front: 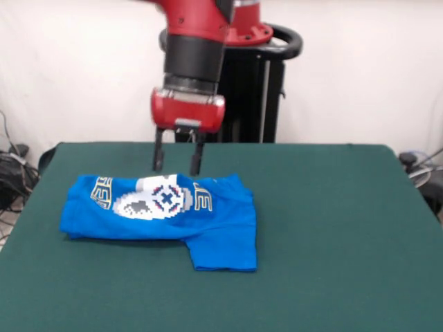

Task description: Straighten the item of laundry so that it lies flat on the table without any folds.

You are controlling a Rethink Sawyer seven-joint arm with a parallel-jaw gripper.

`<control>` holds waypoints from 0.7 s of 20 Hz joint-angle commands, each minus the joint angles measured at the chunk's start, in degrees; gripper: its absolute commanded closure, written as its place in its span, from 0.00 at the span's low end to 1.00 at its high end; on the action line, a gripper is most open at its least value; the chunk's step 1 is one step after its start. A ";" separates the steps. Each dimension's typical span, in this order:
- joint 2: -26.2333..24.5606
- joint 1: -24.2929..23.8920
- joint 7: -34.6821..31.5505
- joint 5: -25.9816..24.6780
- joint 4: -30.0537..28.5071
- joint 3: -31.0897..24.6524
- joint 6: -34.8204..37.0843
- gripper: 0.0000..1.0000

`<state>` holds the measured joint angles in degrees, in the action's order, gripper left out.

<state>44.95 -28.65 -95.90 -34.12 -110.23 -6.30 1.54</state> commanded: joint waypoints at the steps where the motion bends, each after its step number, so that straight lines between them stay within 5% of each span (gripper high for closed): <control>1: -11.80 -5.46 -5.89 1.00 7.83 -0.16 1.94 0.00; 9: -17.03 -7.79 1.02 -2.75 16.67 -0.81 6.95 0.00; 14: -21.18 -5.58 -4.08 -4.88 16.20 3.46 -1.08 0.00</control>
<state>30.04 -36.78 -95.90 -35.80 -99.01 -5.68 2.88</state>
